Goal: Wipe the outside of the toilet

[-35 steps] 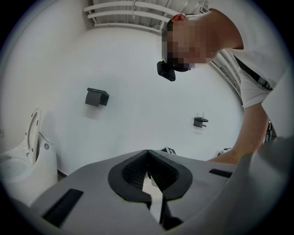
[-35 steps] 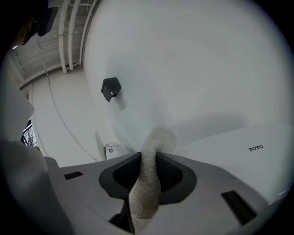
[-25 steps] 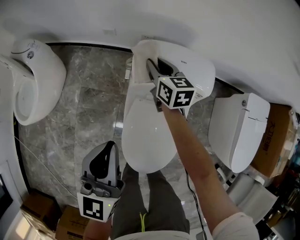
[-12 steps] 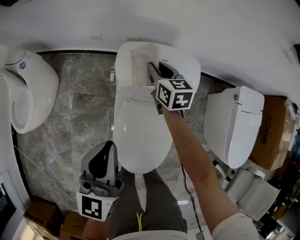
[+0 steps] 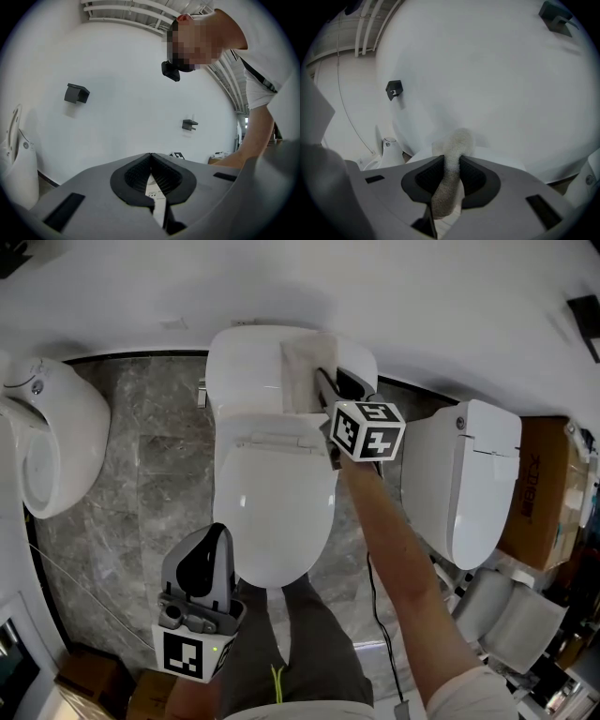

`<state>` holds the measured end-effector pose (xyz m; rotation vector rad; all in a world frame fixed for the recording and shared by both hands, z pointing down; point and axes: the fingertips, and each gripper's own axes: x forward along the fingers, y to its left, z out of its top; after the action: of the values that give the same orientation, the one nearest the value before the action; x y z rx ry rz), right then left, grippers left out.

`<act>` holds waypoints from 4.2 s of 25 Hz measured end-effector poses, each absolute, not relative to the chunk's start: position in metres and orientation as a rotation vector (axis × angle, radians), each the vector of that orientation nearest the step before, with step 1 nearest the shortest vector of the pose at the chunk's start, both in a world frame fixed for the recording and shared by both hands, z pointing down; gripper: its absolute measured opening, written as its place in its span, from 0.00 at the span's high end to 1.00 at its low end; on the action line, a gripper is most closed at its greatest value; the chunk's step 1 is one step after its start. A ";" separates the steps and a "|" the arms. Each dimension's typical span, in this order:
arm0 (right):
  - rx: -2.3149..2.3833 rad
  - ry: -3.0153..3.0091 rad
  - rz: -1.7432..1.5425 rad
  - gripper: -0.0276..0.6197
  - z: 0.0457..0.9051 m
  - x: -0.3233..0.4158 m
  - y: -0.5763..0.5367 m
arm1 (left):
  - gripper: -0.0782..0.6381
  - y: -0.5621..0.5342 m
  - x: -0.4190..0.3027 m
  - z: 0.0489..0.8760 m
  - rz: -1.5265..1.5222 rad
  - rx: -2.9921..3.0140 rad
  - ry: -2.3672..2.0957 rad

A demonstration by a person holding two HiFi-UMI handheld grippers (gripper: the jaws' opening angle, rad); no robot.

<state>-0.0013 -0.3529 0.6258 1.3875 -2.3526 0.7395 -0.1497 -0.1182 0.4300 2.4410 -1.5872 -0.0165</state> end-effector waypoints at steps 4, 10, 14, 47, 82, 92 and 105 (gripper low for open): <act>1.423 -2.318 0.732 0.78 0.629 0.034 -0.349 | 0.87 -0.116 -0.131 0.427 -0.022 2.460 -1.574; 1.472 -2.268 0.723 0.78 0.637 0.081 -0.344 | 0.87 -0.114 -0.108 0.426 -0.005 2.479 -1.540; 1.487 -2.241 0.717 0.78 0.643 0.104 -0.338 | 0.87 -0.112 -0.097 0.428 0.002 2.488 -1.529; 1.877 -2.162 0.791 0.78 0.519 0.249 -0.237 | 0.87 -0.065 -0.070 0.328 -0.036 2.621 -1.482; 1.822 -2.847 0.064 0.78 0.050 0.150 -0.029 | 0.87 0.016 -0.132 0.088 -0.234 2.813 -1.630; 1.836 -3.026 0.149 0.78 0.029 0.126 0.031 | 0.87 0.022 -0.143 0.068 -0.256 2.826 -1.660; 1.931 -2.882 -0.069 0.78 0.023 0.135 0.023 | 0.87 0.012 -0.160 0.069 -0.242 2.807 -1.697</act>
<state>0.1347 0.0225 0.0233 1.9312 -2.8816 -0.0687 -0.1596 0.0118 0.0688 2.8073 -1.6973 -0.2420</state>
